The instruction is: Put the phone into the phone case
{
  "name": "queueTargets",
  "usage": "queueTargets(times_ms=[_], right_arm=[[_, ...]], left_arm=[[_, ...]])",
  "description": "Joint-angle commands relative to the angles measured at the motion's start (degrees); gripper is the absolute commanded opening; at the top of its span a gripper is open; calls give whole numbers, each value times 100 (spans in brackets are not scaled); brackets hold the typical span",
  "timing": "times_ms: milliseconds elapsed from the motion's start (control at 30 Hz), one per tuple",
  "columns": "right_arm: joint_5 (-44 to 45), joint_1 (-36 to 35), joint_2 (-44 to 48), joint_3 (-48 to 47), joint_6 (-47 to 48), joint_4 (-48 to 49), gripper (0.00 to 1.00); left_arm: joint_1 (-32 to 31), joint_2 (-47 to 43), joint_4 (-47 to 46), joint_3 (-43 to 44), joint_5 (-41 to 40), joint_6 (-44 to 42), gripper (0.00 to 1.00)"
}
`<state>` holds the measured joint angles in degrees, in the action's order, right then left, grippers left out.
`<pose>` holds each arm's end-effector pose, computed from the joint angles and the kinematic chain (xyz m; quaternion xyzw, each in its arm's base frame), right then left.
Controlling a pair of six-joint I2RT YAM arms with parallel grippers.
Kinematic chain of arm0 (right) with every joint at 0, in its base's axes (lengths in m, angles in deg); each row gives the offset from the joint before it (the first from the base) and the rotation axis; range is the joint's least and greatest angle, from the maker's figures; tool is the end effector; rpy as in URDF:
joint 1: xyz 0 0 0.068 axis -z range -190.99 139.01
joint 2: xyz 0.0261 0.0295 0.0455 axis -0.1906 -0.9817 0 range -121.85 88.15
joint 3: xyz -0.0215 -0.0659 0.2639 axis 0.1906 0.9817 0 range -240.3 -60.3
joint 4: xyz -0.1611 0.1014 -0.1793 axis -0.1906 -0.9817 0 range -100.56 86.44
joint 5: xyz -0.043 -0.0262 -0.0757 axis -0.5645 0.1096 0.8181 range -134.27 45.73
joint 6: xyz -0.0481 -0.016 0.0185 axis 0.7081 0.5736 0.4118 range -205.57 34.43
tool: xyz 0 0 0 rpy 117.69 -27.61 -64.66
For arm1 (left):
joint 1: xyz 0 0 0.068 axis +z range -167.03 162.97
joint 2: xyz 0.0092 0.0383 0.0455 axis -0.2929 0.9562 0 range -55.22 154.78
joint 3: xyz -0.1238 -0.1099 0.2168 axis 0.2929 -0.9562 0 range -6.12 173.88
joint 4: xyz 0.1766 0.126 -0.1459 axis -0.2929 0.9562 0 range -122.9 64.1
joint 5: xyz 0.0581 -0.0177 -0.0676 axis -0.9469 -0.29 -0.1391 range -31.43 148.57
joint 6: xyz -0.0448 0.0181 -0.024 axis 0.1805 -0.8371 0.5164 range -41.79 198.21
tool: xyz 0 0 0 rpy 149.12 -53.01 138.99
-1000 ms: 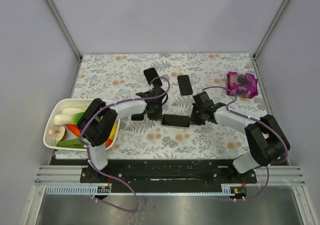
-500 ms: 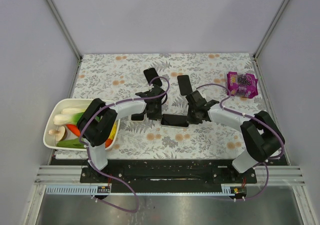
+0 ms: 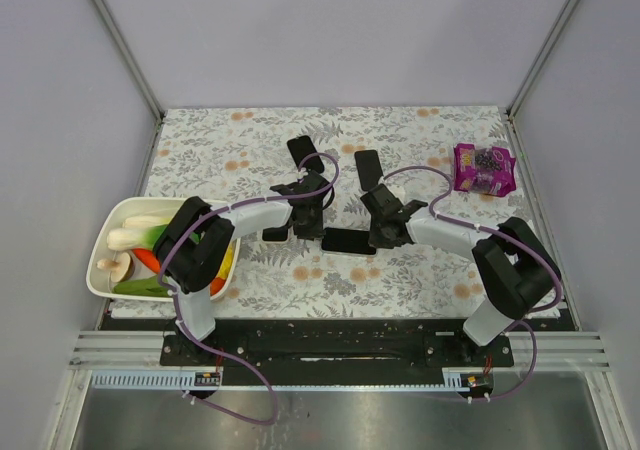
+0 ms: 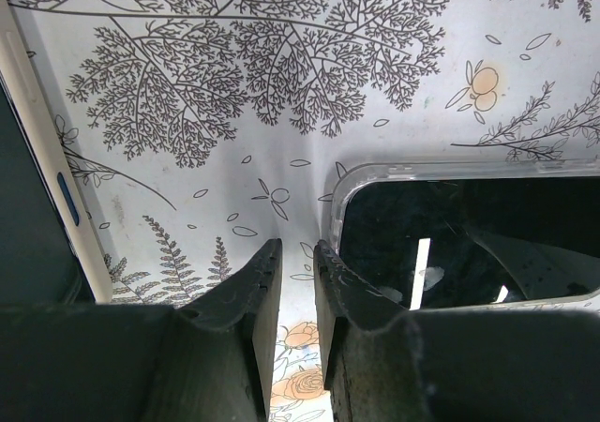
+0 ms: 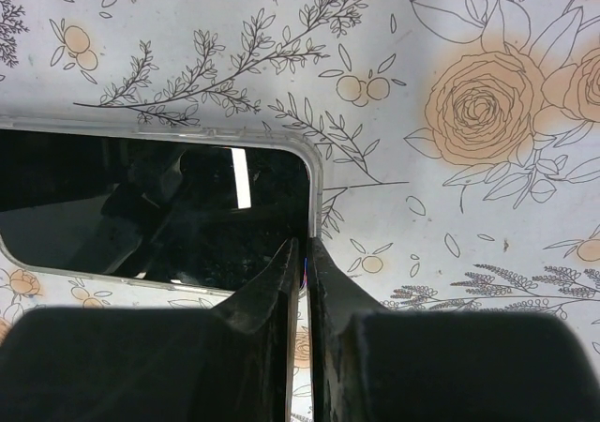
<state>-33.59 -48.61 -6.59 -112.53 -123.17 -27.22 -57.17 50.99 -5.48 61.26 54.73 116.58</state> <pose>0.2471 0.1822 0.1555 0.0190 0.9742 0.0533 0.2184 0.2815 -0.2343 0.1598 0.0082 0.9780 -0.1047 0.1800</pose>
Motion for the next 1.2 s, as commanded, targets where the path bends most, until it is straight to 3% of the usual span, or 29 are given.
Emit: queueTargets(times_ms=[0, 133, 300, 500, 1000, 1167], right_arm=[[-725, -333, -1301, 670, -344, 635, 2], [-620, -333, -1074, 670, -335, 582, 6], [-514, -281, -476, 320, -195, 231, 27], [-733, 307, 306, 46, -54, 107, 38], [-734, 783, 17, -156, 174, 222, 39], [-576, 836, -351, -331, 253, 117, 34]], left_arm=[[-73, 145, -439, -163, 340, 83, 25], [-82, 154, -457, -154, 357, 100, 25], [-82, 119, -431, -137, 322, 65, 26], [-55, 13, -360, -137, 252, 39, 26], [-47, 5, -316, -75, 243, 30, 26], [-38, 13, -264, -40, 243, 13, 26]])
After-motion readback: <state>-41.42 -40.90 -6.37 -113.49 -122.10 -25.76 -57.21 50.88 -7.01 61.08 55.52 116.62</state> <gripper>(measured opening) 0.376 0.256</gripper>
